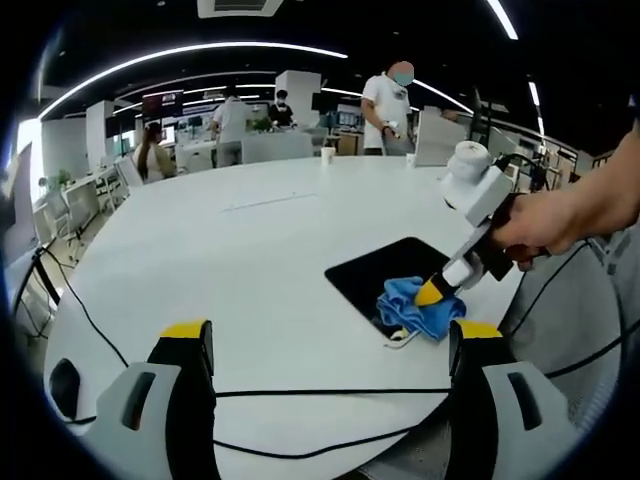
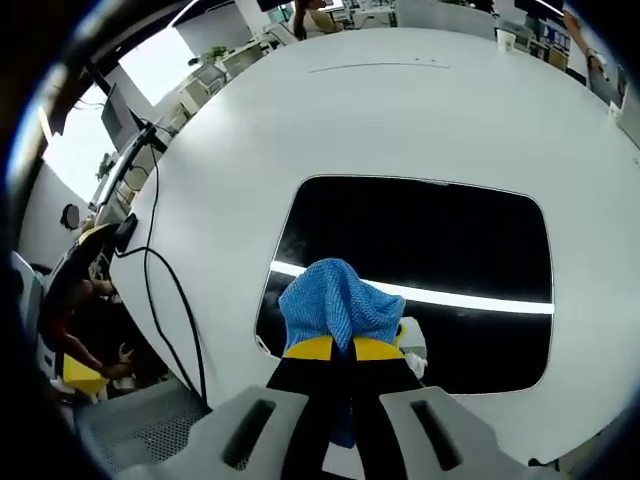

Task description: Wipe the mirror surface with the cleaning cloth until all visible marks leave the cleaned area.

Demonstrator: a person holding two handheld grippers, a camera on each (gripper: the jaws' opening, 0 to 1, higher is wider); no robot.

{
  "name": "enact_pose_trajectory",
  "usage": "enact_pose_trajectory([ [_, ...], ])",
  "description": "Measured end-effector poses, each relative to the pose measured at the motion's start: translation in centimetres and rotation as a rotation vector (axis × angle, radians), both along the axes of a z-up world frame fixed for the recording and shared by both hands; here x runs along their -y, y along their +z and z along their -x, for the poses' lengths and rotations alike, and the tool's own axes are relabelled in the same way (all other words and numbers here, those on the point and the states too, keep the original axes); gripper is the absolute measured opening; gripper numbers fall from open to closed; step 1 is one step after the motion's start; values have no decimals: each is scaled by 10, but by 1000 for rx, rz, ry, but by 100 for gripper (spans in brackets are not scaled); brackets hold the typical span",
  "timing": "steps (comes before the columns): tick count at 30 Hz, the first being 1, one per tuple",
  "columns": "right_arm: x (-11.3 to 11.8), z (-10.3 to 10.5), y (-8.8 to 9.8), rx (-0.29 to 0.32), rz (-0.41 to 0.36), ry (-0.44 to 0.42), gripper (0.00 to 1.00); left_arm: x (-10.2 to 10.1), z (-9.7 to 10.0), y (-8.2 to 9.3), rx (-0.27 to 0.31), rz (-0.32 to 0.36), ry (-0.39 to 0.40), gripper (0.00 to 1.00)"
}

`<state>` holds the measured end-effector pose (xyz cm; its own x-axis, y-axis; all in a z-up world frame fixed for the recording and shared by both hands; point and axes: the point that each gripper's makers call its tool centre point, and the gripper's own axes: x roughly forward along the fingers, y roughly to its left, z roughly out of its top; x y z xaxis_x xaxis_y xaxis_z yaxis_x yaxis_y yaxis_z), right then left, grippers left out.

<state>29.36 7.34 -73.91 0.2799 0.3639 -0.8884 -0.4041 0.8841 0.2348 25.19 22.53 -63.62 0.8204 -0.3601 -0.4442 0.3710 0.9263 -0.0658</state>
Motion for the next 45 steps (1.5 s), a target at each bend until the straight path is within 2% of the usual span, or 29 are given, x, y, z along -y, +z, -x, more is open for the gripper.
enact_pose_trajectory([
  [12,0,8,-1,-14,-6,10,0,1,1,-2,-4,2,1,97],
  [26,0,8,0,-16,-16,40,0,11,2,-4,-4,-18,0,97],
  [28,2,7,0,-23,-26,36,0,11,1,-2,15,-15,9,97],
  [29,2,7,0,-24,-28,36,0,12,-2,4,53,4,15,97],
  [30,2,8,0,-21,-28,40,0,12,-2,5,64,6,14,97],
  [34,4,8,0,-19,-33,47,0,16,-3,2,49,-15,16,92],
  [38,9,7,1,-16,-31,50,0,20,-3,3,51,-22,30,99],
  [45,20,3,0,-18,-33,36,0,26,0,-6,15,-20,29,99],
])
